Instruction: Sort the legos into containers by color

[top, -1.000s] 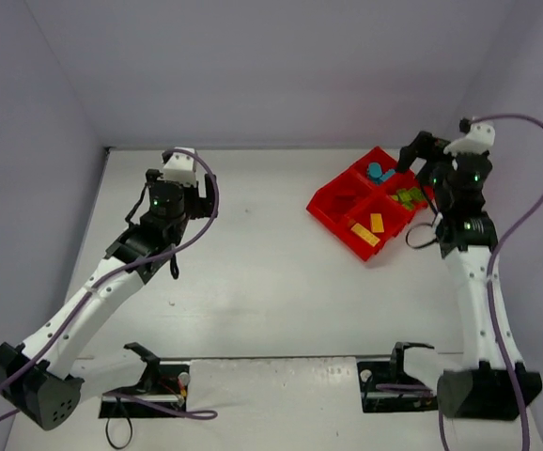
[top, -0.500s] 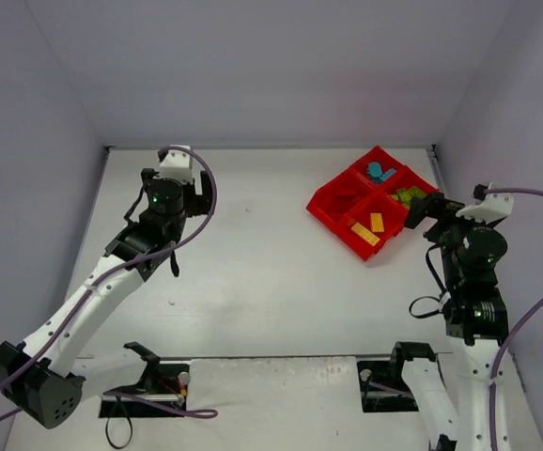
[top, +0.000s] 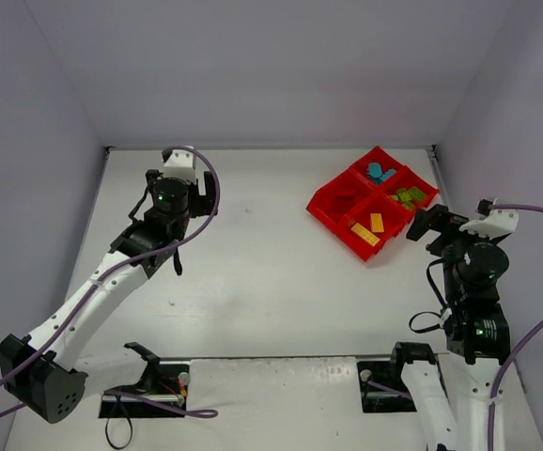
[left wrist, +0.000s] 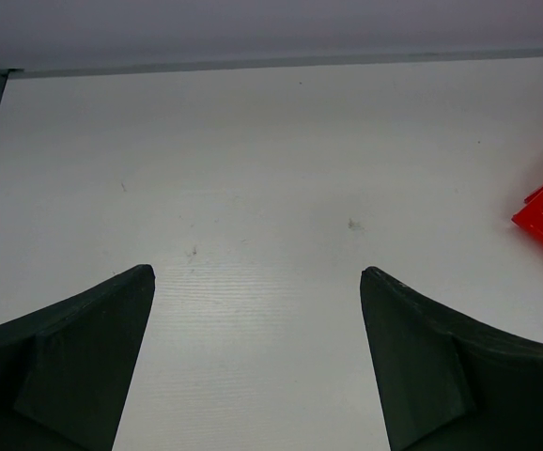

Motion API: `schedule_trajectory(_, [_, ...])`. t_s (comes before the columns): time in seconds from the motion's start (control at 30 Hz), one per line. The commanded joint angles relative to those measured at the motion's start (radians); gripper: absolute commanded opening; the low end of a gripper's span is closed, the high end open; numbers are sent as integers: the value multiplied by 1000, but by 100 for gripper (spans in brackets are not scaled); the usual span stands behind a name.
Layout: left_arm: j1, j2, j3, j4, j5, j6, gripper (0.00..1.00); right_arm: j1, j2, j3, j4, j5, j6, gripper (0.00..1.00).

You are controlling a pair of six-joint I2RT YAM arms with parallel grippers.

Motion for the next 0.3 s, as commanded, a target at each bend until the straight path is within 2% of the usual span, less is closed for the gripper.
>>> schedule_trajectory(0.0, [6, 0, 30, 66, 14, -26, 84, -7, 19, 11, 49, 1, 10, 100])
schedule_trajectory(0.27, [4, 2, 18, 68, 12, -37, 84, -5, 28, 17, 49, -6, 4, 100])
